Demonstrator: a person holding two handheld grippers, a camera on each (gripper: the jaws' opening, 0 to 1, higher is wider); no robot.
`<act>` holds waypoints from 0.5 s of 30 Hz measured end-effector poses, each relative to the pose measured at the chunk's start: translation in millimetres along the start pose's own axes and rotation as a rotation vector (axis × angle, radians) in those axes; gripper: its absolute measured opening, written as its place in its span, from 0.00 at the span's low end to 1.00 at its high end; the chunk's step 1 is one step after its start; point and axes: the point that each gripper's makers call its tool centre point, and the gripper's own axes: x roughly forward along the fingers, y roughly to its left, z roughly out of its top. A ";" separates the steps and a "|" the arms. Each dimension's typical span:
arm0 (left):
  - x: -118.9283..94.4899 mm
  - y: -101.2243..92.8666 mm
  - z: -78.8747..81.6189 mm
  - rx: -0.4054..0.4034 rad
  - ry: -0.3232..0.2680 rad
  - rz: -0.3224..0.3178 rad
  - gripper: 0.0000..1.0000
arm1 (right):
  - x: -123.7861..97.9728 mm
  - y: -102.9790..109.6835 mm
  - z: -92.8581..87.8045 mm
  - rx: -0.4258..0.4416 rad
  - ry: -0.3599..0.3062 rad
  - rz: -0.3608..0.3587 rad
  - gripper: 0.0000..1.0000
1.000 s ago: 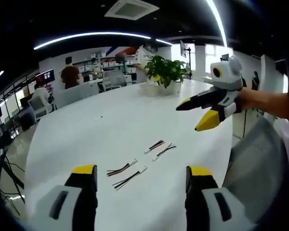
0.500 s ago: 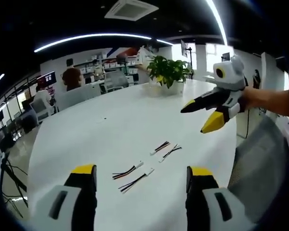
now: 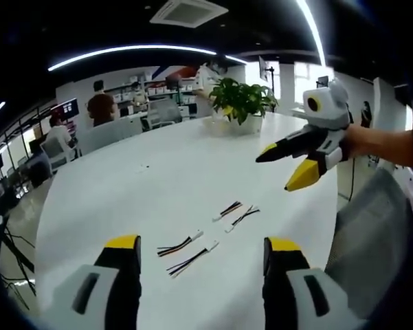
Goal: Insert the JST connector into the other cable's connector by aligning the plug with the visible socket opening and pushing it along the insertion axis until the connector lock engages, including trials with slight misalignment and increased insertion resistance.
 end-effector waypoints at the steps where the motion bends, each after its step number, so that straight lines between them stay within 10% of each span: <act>1: 0.8 0.2 0.2 -0.001 0.000 -0.003 0.69 | 0.5 -0.2 -0.1 0.000 0.001 0.002 0.64; 15: 12.7 5.8 0.8 0.003 0.003 -0.022 0.66 | 8.9 -8.0 -3.2 -0.018 0.027 0.015 0.63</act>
